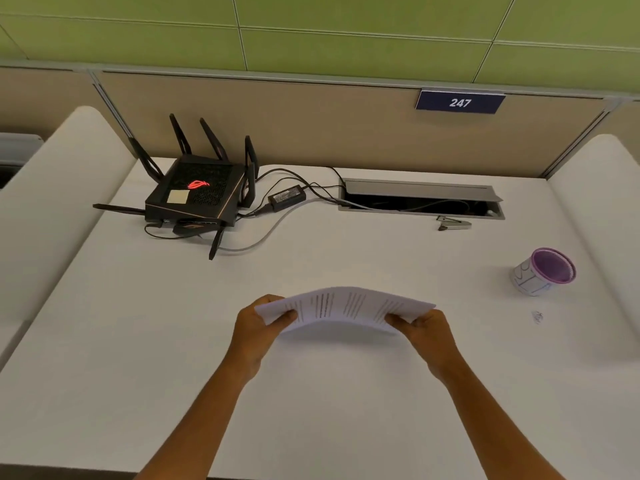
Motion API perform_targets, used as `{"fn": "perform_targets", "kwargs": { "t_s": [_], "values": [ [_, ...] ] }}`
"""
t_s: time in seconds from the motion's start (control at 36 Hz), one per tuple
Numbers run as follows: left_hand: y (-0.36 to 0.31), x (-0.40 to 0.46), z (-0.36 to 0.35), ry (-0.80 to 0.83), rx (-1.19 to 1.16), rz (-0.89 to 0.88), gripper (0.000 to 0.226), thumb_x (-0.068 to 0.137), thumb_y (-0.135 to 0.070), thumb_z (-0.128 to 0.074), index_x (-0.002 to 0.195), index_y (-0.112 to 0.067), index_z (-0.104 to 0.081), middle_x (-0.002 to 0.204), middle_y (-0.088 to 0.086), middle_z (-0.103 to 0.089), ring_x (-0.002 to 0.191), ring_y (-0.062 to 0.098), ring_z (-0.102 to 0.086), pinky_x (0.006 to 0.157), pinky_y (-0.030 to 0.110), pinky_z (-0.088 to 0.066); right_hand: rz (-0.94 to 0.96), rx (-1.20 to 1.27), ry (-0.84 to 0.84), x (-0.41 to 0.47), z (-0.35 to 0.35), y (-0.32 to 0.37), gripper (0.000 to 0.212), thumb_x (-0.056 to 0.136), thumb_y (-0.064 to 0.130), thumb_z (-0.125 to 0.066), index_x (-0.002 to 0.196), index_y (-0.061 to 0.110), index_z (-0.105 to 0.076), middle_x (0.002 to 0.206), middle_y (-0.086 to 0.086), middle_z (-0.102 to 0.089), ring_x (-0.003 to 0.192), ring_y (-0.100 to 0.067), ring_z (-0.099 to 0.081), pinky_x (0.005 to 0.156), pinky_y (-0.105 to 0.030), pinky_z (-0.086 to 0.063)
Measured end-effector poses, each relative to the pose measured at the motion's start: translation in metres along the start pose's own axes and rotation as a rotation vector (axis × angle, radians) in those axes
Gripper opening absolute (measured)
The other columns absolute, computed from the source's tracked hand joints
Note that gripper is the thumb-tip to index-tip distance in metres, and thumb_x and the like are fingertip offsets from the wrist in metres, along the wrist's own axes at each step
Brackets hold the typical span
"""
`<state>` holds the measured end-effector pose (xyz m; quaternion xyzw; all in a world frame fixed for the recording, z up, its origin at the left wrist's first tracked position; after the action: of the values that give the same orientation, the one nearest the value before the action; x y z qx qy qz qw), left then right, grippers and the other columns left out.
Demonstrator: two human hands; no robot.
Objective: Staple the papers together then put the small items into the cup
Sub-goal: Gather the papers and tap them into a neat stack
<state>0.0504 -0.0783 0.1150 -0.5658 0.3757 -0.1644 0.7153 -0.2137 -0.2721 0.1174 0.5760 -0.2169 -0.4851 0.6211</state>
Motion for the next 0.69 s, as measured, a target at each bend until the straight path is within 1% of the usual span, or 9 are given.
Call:
{"fn": "perform_targets", "kwargs": {
  "t_s": [0.08,0.17,0.28,0.36,0.42,0.47,0.58,0.64,0.69],
  "values": [
    [-0.007,-0.002,0.0,-0.013,-0.022,-0.028,0.022,0.087,-0.007,-0.086,0.098,-0.023,-0.077,0.091,-0.01,-0.082,0.089,0.01,-0.076,0.076,0.022,-0.063,-0.004,0.028,-0.028,-0.002,0.003,0.004,0.018,0.086,0.01,-0.083,0.101,0.021,-0.079,0.09,0.017,-0.081,0.086,-0.004,-0.077,0.071,-0.015,-0.058],
    [-0.012,-0.002,0.002,0.0,-0.036,-0.063,0.022,0.088,-0.007,-0.085,0.1,-0.023,-0.077,0.094,-0.009,-0.082,0.089,0.006,-0.077,0.078,0.021,-0.063,-0.001,0.059,-0.034,-0.003,0.006,0.007,0.016,0.088,0.01,-0.082,0.099,0.021,-0.079,0.09,0.017,-0.081,0.083,-0.002,-0.076,0.069,-0.013,-0.057],
    [-0.004,-0.003,0.0,0.001,-0.033,-0.002,0.026,0.089,-0.014,-0.085,0.109,-0.026,-0.075,0.099,-0.006,-0.081,0.099,0.012,-0.076,0.08,0.021,-0.062,-0.039,0.047,-0.014,-0.002,0.004,-0.002,0.021,0.087,0.013,-0.083,0.106,0.022,-0.078,0.1,0.01,-0.082,0.09,-0.008,-0.077,0.074,-0.018,-0.059],
    [0.002,-0.005,-0.004,-0.008,0.037,0.056,0.03,0.092,-0.021,-0.084,0.12,-0.022,-0.073,0.11,-0.004,-0.078,0.104,0.017,-0.074,0.072,0.016,-0.062,-0.079,0.001,0.002,0.001,-0.002,-0.016,0.027,0.086,0.014,-0.085,0.111,0.02,-0.077,0.105,0.006,-0.08,0.097,-0.016,-0.076,0.071,-0.015,-0.059],
    [0.0,-0.005,-0.006,-0.009,0.035,0.051,0.023,0.094,-0.022,-0.081,0.115,-0.025,-0.074,0.107,-0.007,-0.078,0.102,0.016,-0.074,0.069,0.014,-0.061,-0.081,-0.009,-0.007,0.003,-0.003,-0.018,0.031,0.085,0.014,-0.085,0.115,0.015,-0.077,0.106,0.005,-0.079,0.099,-0.017,-0.076,0.071,-0.015,-0.059],
    [-0.004,-0.006,-0.007,-0.006,0.028,0.043,0.015,0.096,-0.023,-0.078,0.108,-0.03,-0.074,0.105,-0.009,-0.079,0.1,0.015,-0.075,0.068,0.016,-0.061,-0.085,-0.01,-0.01,0.004,-0.002,-0.015,0.034,0.084,0.016,-0.086,0.117,0.014,-0.077,0.106,0.004,-0.08,0.098,-0.016,-0.076,0.074,-0.018,-0.061],
    [-0.005,-0.005,0.0,-0.045,-0.001,0.033,0.01,0.099,-0.025,-0.075,0.105,-0.033,-0.074,0.101,-0.01,-0.082,0.096,0.019,-0.079,0.074,0.025,-0.064,-0.093,0.036,0.035,0.003,0.003,0.001,0.033,0.083,0.017,-0.087,0.114,0.015,-0.078,0.104,0.003,-0.082,0.094,-0.018,-0.079,0.083,-0.033,-0.065],
    [-0.003,-0.006,0.006,-0.075,-0.051,0.044,0.011,0.098,-0.024,-0.076,0.108,-0.031,-0.076,0.099,-0.009,-0.084,0.097,0.02,-0.08,0.079,0.033,-0.064,-0.082,0.081,0.071,0.001,0.005,0.011,0.03,0.084,0.015,-0.086,0.113,0.014,-0.078,0.105,0.002,-0.082,0.094,-0.02,-0.08,0.081,-0.033,-0.065],
    [0.0,-0.01,0.01,-0.103,-0.113,0.058,0.014,0.098,-0.023,-0.076,0.111,-0.029,-0.077,0.102,-0.01,-0.084,0.099,0.02,-0.079,0.082,0.036,-0.063,-0.068,0.117,0.105,-0.001,0.007,0.02,0.027,0.085,0.014,-0.084,0.112,0.011,-0.078,0.105,-0.001,-0.082,0.095,-0.021,-0.08,0.077,-0.028,-0.063]
  ]
}}
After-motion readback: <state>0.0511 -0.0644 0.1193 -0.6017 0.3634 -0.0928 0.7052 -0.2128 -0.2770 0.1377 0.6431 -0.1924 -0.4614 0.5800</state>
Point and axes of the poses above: each hand's wrist, its own x-axis towards the middle knuckle, its own z-axis out of the back of the hand, y = z × x, the point moved 2 cm from there along x, towards the middle knuckle
